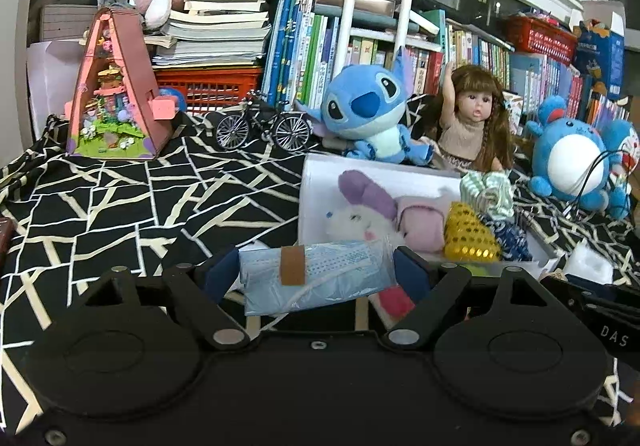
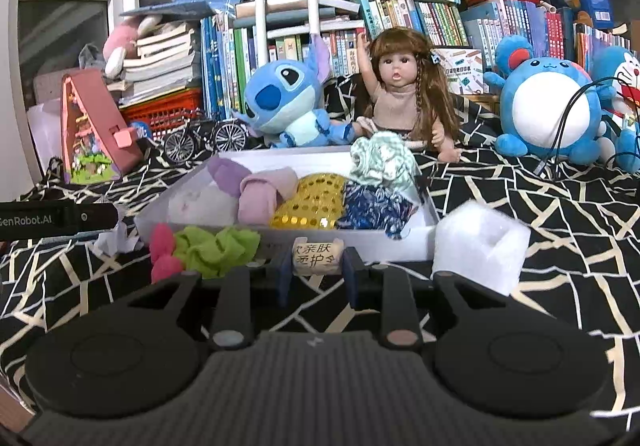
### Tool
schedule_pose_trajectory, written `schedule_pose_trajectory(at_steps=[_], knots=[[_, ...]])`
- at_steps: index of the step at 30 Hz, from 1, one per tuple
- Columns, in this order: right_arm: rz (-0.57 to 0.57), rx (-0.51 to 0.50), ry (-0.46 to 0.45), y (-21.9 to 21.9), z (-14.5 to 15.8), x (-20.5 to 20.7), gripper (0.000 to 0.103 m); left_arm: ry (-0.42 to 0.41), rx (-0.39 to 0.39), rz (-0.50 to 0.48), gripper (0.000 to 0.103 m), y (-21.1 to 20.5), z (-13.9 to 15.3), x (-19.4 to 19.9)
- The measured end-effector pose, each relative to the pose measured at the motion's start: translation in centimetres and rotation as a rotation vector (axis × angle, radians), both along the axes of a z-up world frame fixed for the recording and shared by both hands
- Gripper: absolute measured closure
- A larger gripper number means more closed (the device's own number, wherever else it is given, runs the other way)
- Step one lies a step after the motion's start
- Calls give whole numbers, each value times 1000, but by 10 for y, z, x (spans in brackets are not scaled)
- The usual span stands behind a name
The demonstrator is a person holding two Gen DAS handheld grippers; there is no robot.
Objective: Organize soft objects
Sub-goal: 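Carry the packet into the box and open the left tool while the right drops the tag in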
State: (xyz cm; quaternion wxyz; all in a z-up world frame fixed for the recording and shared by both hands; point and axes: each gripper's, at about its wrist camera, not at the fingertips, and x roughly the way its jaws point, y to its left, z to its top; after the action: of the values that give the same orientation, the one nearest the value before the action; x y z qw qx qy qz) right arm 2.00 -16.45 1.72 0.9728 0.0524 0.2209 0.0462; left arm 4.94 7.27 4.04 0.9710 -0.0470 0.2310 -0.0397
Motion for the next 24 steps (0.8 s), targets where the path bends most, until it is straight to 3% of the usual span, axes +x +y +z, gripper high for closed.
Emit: schedule_pose_trajectory(at_steps=[10, 18, 24], knots=[[22, 43, -21, -9, 16, 21, 70, -6, -49, -49, 21, -5, 23, 24], [53, 69, -34, -18, 34, 46, 70, 26, -134, -93, 21, -7, 38, 57], [95, 134, 29, -32, 55, 90, 70, 52, -119, -143, 21, -18, 56, 100]])
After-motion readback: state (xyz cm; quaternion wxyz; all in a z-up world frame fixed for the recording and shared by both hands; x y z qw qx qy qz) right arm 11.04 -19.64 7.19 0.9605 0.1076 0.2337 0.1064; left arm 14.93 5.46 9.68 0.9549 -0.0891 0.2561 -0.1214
